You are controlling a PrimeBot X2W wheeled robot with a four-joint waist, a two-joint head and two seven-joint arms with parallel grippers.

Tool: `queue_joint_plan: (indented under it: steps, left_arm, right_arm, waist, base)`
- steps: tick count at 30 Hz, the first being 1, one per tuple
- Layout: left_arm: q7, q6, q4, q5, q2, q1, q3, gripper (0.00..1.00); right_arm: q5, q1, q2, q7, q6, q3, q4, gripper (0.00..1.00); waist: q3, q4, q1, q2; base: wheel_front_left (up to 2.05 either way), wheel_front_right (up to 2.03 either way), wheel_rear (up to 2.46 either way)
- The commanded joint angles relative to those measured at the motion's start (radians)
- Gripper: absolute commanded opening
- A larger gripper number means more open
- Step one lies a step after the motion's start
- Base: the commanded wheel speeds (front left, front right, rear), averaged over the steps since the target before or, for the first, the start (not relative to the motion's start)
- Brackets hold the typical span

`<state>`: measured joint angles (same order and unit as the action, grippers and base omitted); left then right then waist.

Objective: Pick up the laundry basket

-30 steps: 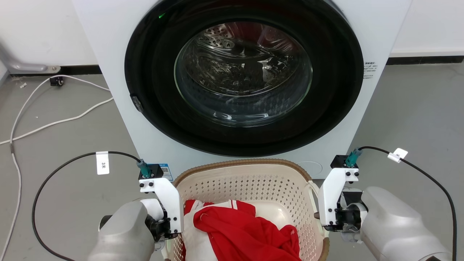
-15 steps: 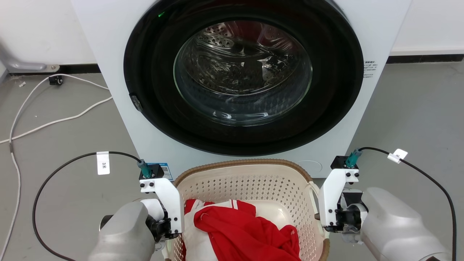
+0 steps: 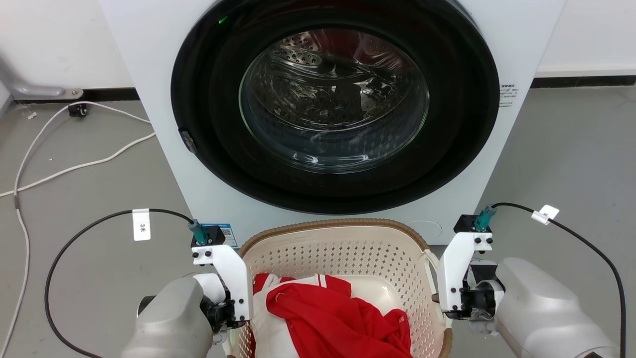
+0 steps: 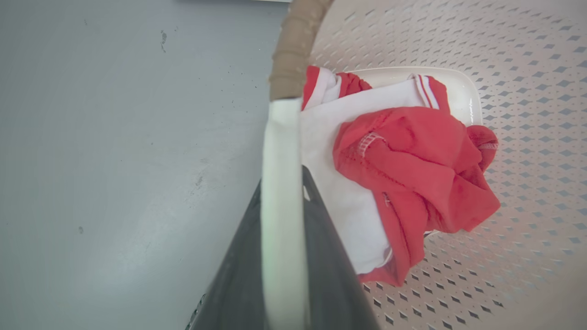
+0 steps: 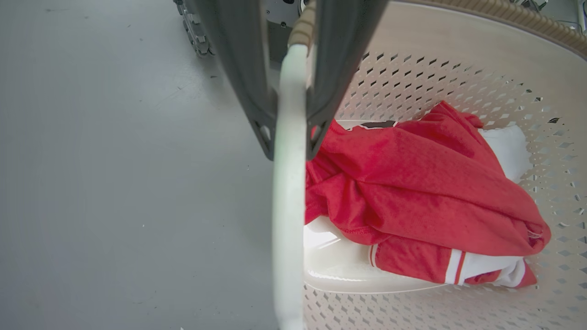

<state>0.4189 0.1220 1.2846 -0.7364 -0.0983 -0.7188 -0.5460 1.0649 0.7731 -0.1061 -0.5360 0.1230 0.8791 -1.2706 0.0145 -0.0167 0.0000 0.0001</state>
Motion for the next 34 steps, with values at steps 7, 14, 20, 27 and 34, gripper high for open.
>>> queue_joint_plan:
  steps: [7,14,20,27,34]
  left_arm:
    - [-0.009,0.015,-0.015,-0.025,0.04,0.007,-0.015,0.0]
    - [-0.008,0.015,-0.018,-0.041,0.039,0.008,-0.028,0.0]
    - [-0.013,0.015,-0.015,-0.056,0.039,0.008,-0.042,0.0]
    - [-0.017,0.015,-0.015,-0.065,0.038,0.003,-0.051,0.0]
    - [-0.015,0.015,-0.013,-0.08,0.037,0.008,-0.061,0.0]
  right_arm:
    - [0.016,-0.008,0.035,0.005,0.014,0.006,0.014,0.0]
    - [0.018,-0.005,0.034,0.002,0.014,0.012,0.012,0.0]
    - [0.026,0.0,0.034,0.005,0.014,0.017,0.012,0.0]
    - [0.029,0.001,0.034,0.006,0.014,0.021,0.012,0.0]
    - [0.035,-0.001,0.037,0.013,0.014,0.024,0.017,0.0]
  waist:
    - [0.007,0.001,0.0,-0.0001]
    - [0.007,0.0,0.0,-0.0001]
    - [0.008,0.0,0.0,-0.0001]
    - [0.008,0.001,0.0,-0.0001]
    - [0.01,-0.001,0.0,-0.0001]
  base:
    - [0.0,0.0,0.0]
    - [0.0,0.0,0.0]
    - [0.0,0.0,0.0]
    - [0.0,0.0,0.0]
    - [0.0,0.0,0.0]
